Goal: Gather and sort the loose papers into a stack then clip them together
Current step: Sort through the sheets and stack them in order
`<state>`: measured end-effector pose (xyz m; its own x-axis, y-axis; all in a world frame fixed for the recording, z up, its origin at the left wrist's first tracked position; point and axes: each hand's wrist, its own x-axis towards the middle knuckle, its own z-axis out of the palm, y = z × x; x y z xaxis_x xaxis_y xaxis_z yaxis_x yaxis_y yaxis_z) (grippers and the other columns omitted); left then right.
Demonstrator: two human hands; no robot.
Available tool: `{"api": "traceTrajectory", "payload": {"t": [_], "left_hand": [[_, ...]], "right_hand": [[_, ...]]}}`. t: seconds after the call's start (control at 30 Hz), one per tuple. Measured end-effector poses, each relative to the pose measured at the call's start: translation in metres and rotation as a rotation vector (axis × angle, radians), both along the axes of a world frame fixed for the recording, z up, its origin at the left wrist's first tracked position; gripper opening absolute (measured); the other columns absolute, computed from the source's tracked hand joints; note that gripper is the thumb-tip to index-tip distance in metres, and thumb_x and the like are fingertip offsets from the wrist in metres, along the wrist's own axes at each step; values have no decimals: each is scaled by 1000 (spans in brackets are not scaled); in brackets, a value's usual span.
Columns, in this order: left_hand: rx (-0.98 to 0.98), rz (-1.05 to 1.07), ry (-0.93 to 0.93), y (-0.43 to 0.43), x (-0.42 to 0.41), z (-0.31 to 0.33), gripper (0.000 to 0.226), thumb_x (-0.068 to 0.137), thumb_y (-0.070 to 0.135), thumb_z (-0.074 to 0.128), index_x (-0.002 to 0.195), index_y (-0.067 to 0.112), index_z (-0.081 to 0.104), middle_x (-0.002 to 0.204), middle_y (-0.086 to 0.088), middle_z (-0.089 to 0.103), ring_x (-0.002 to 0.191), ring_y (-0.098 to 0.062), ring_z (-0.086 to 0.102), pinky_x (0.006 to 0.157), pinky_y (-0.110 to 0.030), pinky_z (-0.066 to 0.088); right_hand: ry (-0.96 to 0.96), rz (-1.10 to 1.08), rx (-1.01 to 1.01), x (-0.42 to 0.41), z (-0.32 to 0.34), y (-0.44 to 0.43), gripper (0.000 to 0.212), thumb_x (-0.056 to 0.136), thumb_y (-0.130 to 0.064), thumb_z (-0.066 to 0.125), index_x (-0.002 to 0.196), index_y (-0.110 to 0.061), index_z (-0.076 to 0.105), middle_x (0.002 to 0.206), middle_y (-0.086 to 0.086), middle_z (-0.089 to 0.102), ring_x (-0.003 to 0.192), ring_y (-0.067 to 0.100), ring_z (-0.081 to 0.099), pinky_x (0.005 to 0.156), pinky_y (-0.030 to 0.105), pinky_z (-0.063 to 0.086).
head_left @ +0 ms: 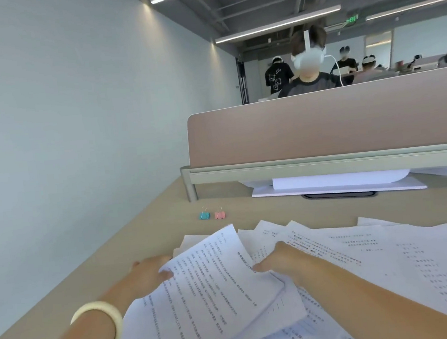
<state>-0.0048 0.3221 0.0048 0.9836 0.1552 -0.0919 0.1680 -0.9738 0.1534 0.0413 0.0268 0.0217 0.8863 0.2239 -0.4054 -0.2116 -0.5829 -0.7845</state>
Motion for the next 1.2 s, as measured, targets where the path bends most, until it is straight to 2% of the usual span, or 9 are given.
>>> {"api": "traceTrajectory", "payload": {"t": [0.17,0.3,0.47,0.67,0.73,0.87,0.93,1.07,1.2], "left_hand": [[17,-87,-73,-19,1,-5,14,98,30,44,108,25,50,117,0,55,122,-18,45,89,-27,22],[-71,-101,-145,-33,6,3,13,93,31,54,104,34,47,103,8,41,116,-19,40,94,-30,29],[-507,-58,-153,-39,8,37,94,67,38,82,143,34,27,137,18,29,129,-5,27,114,-39,29],[-853,-181,-63,-64,-3,83,23,75,12,77,97,17,72,98,5,77,91,-15,73,82,-33,59],[-981,-226,-115,-68,-14,86,47,62,32,85,103,15,71,105,0,75,97,-19,72,83,-32,58],[-1279,-231,-345,-63,-35,82,83,45,46,90,113,5,66,113,-12,72,97,-27,72,74,-31,59],[-1396,-230,-417,-70,-43,79,72,55,40,87,115,7,66,116,-13,70,99,-27,71,75,-33,59],[-1435,-88,-657,-100,-48,84,21,86,16,63,106,18,68,107,1,75,99,-21,71,87,-40,56],[-1369,-76,-735,-108,-54,95,15,90,24,61,99,32,70,107,7,74,105,-21,68,90,-43,51]], "right_hand": [[-135,38,-133,1,-4,6,79,86,-14,64,148,-7,15,137,9,45,117,24,50,83,27,44],[-232,29,29,3,1,-10,59,80,3,56,135,-10,38,109,4,54,99,23,55,75,28,48],[-329,193,274,-3,51,-33,48,82,9,55,120,-20,53,111,3,65,97,20,64,81,32,53],[-351,424,264,-11,117,-50,38,91,-10,56,126,-27,55,119,1,68,107,23,67,94,42,52],[-257,455,437,-12,131,-66,30,93,-29,56,123,-27,60,121,2,68,110,24,66,91,41,53],[-9,364,804,-14,116,-104,80,57,-80,50,108,-22,70,107,3,73,92,21,72,71,32,57],[-1,378,789,-24,87,-100,81,59,-74,62,119,-20,65,120,6,69,104,22,68,80,34,56],[-242,165,794,-36,76,-62,39,90,-20,62,128,-13,59,121,7,68,105,23,68,88,38,54],[-401,84,806,-38,92,-59,25,93,-17,58,118,-17,63,119,4,69,106,24,67,96,45,51]]}}
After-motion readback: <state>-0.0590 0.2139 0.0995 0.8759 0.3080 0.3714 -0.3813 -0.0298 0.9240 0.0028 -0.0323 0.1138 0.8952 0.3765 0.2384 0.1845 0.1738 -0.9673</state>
